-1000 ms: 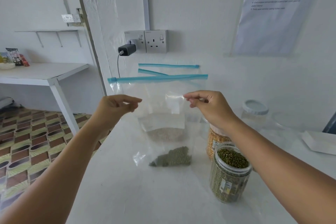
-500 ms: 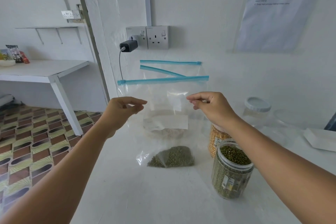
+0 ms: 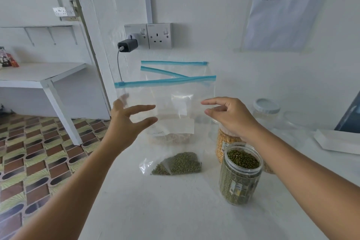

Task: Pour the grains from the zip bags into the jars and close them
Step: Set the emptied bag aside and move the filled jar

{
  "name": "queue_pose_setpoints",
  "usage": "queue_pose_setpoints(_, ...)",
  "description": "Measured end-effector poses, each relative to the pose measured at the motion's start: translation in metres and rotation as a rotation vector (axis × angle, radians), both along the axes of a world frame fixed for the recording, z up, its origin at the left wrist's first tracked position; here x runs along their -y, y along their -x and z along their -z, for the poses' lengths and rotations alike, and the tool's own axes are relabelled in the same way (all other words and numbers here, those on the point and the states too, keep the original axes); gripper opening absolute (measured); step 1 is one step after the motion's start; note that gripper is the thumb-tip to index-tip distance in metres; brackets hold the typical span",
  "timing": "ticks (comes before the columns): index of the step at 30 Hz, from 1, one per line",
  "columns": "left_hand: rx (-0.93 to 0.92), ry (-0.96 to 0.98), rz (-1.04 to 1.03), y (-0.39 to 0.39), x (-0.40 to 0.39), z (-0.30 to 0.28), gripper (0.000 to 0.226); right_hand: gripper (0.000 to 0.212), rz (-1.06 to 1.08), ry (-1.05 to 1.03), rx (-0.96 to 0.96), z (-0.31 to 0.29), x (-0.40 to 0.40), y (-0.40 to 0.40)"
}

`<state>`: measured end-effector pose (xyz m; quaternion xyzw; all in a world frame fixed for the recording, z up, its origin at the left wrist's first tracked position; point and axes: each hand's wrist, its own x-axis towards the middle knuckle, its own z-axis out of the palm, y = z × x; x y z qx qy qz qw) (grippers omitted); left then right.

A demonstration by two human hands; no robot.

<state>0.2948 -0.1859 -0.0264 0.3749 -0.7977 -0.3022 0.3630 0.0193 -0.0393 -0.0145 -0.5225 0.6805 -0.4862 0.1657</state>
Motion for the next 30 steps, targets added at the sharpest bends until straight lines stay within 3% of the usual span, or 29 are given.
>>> queue_pose_setpoints(2, 0.081, 0.093, -0.079, 0.005, -0.018, 0.006, 0.058, 0.025, 0.022, -0.006, -0.025, 0.000, -0.012, 0.003)
queue_pose_setpoints(8, -0.063, 0.436, -0.271, 0.029, -0.085, 0.037, 0.077, 0.022, 0.085, -0.003, 0.038, 0.013, -0.058, 0.015)
queue_pose_setpoints(12, -0.074, 0.562, -0.059, 0.052, -0.125, 0.057, 0.068, 0.024, 0.141, -0.040, 0.055, 0.026, -0.092, 0.022)
queue_pose_setpoints(14, 0.018, 0.422, 0.178, 0.064, -0.140, 0.061, 0.082, 0.029, 0.144, -0.055, 0.085, 0.033, -0.109, 0.023)
queue_pose_setpoints(16, 0.136, 0.149, 0.389, 0.080, -0.148, 0.060, 0.101, 0.033, 0.137, -0.072, 0.126, 0.042, -0.123, 0.023)
queue_pose_setpoints(18, 0.169, -0.076, 0.503, 0.099, -0.147, 0.066, 0.116, 0.036, 0.134, -0.111, 0.158, 0.051, -0.134, 0.022)
queue_pose_setpoints(20, 0.178, -0.158, 0.538, 0.116, -0.145, 0.072, 0.124, 0.045, 0.137, -0.147, 0.182, 0.058, -0.143, 0.021)
queue_pose_setpoints(30, 0.073, -0.215, 0.502, 0.142, -0.149, 0.084, 0.092, 0.076, 0.109, -0.064, 0.327, 0.082, -0.158, 0.022)
